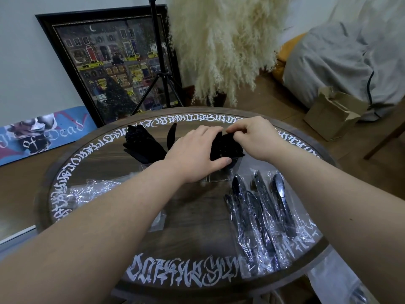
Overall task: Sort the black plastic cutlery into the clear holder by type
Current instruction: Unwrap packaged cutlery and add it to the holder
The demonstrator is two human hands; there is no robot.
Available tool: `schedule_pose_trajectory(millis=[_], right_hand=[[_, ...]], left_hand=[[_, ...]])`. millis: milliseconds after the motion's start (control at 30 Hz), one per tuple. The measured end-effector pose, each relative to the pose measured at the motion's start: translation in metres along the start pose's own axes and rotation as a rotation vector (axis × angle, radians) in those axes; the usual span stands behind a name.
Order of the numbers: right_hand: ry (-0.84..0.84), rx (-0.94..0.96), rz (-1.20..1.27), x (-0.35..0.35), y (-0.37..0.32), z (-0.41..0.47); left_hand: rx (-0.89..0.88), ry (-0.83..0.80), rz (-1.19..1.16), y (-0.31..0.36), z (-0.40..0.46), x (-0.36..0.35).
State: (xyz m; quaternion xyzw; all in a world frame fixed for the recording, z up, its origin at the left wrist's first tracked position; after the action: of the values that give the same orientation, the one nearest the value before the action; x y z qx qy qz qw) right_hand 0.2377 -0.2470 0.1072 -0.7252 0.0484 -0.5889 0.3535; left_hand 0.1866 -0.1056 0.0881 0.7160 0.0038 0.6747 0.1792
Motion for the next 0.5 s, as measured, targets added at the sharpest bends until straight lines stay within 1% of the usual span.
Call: schedule_pose_trajectory(millis=[100, 267, 500], right_hand=[[0.05, -0.018, 0.006, 0.003, 0.002, -0.003], [0.012, 0.0, 0.01, -0.007, 0.003, -0.007], [0.06, -0.009, 0.057, -0.003, 0.002, -0.019]], left_hand=[[0.029, 0.033, -0.054, -0.001, -0.001, 0.002], [0.026, 0.034, 0.007, 0.003, -0.003, 0.002], [0.006, 0.056, 0.041, 0.004, -0.008, 0.01]])
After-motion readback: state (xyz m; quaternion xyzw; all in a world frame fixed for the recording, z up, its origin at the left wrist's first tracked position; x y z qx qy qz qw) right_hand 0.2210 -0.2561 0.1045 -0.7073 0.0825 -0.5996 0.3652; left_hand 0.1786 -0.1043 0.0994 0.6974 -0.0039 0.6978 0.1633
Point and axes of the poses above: each hand's wrist, its own z-axis towards the middle knuckle, its own x-axis out of the back of the hand, y = z × x, the point moved 4 cm from there along z, towards the middle knuckle, and after that the axes turned 10 degrees about -y, right-handed, at the moved point
